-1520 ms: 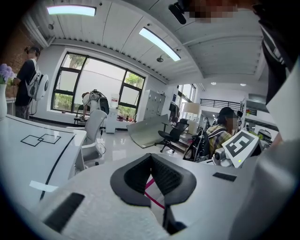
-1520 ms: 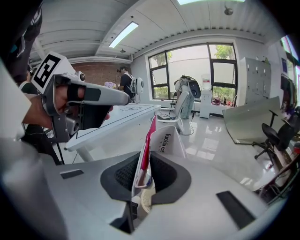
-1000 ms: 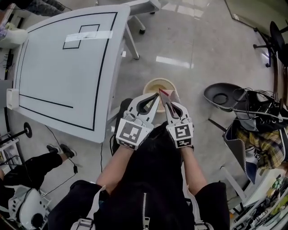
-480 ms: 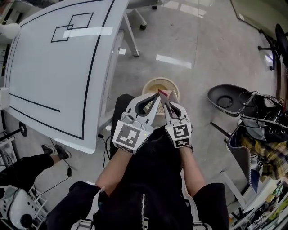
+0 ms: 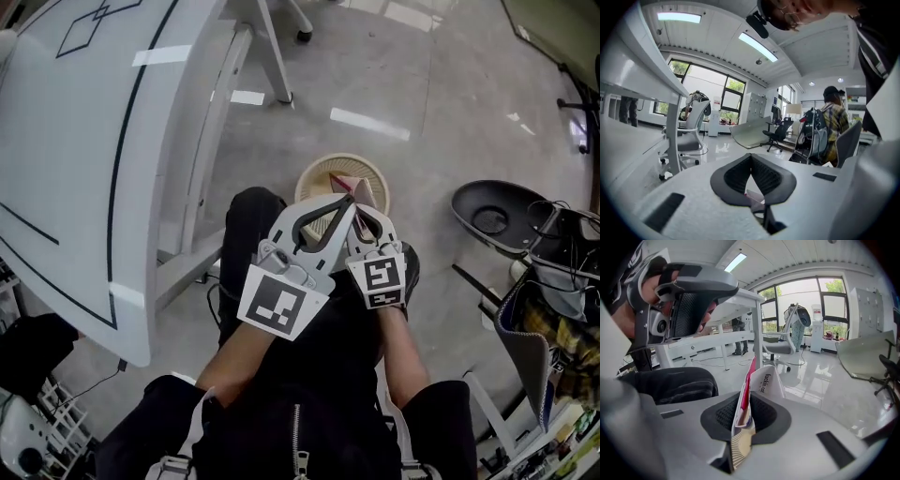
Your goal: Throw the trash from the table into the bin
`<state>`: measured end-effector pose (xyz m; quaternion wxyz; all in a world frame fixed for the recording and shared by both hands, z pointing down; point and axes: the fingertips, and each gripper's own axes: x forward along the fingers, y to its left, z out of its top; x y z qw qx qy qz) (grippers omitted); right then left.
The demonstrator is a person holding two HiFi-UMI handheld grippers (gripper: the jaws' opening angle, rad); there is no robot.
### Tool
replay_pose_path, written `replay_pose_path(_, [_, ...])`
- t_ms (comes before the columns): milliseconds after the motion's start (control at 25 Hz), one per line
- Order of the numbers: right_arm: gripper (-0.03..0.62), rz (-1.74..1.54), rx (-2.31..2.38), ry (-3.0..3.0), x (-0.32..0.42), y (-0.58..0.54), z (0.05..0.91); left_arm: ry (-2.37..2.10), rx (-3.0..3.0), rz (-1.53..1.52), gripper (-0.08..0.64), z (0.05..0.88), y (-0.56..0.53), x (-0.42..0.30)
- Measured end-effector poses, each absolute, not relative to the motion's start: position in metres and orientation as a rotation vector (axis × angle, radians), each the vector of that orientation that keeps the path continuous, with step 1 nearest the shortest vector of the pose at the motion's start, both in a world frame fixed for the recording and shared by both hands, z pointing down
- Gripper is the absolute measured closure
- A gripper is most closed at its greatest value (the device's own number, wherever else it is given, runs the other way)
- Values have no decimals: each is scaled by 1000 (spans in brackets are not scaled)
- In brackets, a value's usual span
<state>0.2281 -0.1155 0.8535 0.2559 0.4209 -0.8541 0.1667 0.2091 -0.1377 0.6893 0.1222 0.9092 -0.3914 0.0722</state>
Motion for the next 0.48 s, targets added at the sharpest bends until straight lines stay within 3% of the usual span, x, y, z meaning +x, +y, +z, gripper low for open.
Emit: replay_pose_path(480, [557,528,1161,-2326,225,-126,957,-1183,2703,214,552,797,-139,209])
